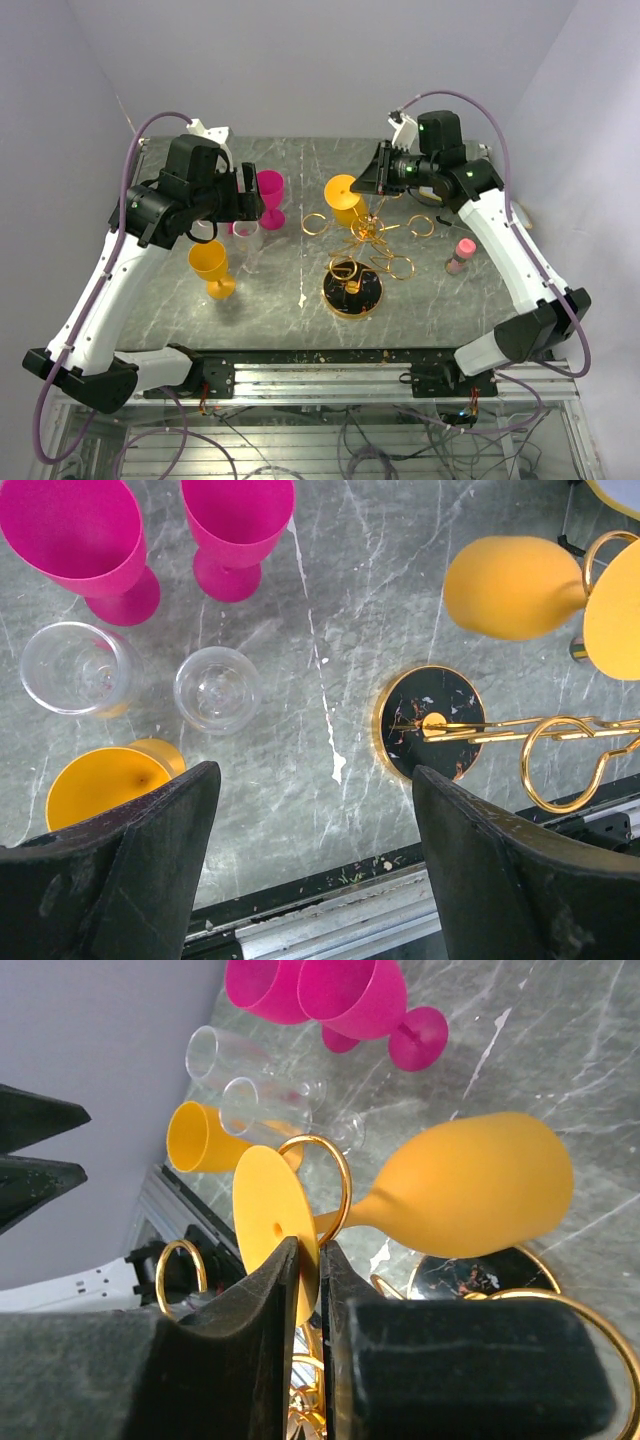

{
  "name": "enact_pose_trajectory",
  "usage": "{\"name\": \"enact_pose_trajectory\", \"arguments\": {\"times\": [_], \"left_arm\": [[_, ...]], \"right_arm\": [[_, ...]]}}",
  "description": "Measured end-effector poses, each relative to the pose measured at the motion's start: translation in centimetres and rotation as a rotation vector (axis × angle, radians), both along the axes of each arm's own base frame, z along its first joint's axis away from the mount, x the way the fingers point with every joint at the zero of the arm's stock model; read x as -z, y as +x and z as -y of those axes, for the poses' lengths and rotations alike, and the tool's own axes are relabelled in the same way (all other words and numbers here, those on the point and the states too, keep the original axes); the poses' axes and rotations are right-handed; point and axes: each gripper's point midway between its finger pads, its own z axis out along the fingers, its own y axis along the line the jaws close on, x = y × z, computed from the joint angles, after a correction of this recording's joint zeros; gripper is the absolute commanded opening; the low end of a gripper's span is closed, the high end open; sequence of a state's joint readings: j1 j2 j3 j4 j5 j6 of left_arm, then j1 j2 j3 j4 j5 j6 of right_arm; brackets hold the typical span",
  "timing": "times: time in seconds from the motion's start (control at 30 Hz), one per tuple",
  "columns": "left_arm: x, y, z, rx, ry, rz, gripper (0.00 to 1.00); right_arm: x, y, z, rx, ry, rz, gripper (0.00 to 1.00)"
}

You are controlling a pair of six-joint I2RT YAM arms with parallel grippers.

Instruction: Take the wine glass off the wine glass rack

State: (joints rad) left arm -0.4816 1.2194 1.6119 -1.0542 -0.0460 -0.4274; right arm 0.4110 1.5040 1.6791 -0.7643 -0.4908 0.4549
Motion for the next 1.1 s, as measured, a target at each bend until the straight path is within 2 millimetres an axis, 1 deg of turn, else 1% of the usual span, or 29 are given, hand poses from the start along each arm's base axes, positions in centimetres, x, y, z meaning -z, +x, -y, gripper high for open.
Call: {"name": "enact_pose_trajectory", "arguments": {"times": [0.1,0.2,0.33,0.43,0.63,0.8,0.87,0.93,1.0,1.1], "left_arm": [[0.0,0.0,0.0,0.000,-0.001,0.001,0.88],[0.0,0.0,0.0,0.000,-0.001,0.001,0.88],[0.0,0.0,0.0,-0.002,-0.004,-0.001,0.89],[-0.1,0.0,0.0,-0.004,-0.007,0.000,0.89],[-0.2,0.0,0.1,-0.004,-0.008,0.002,0.90],[-0.5,-0.1,0.0,-0.001,-0.014,0.010,0.93],[-0.9,-0.4,0.0,0.002,-0.024,0.024,0.96],[-1.9,-0.7,0.1,0.014,-0.051,0.058,0.99],[-3.0,-1.1,0.3,0.033,-0.087,0.100,0.99],[-4.7,-1.5,1.1,0.073,-0.145,0.157,0.98]], "right_arm": [[0.1,-0.5,0.0,0.051,0.050,-0.044,0.00],[-0.2,-1.0,0.6,0.144,0.099,-0.076,0.00],[-1.6,-1.0,1.8,0.282,0.158,-0.101,0.00],[-2.2,-0.6,2.6,0.379,0.182,-0.125,0.00],[-1.6,0.4,3.0,0.482,0.224,-0.190,0.00],[-1.6,2.2,3.2,0.532,0.288,-0.192,0.00],[-2.3,3.2,3.3,0.545,0.330,-0.176,0.00],[-3.2,4.0,3.3,0.548,0.378,-0.152,0.00],[-4.4,4.7,3.3,0.544,0.427,-0.128,0.00],[-6.9,5.7,3.3,0.519,0.534,-0.078,0.00]]}}
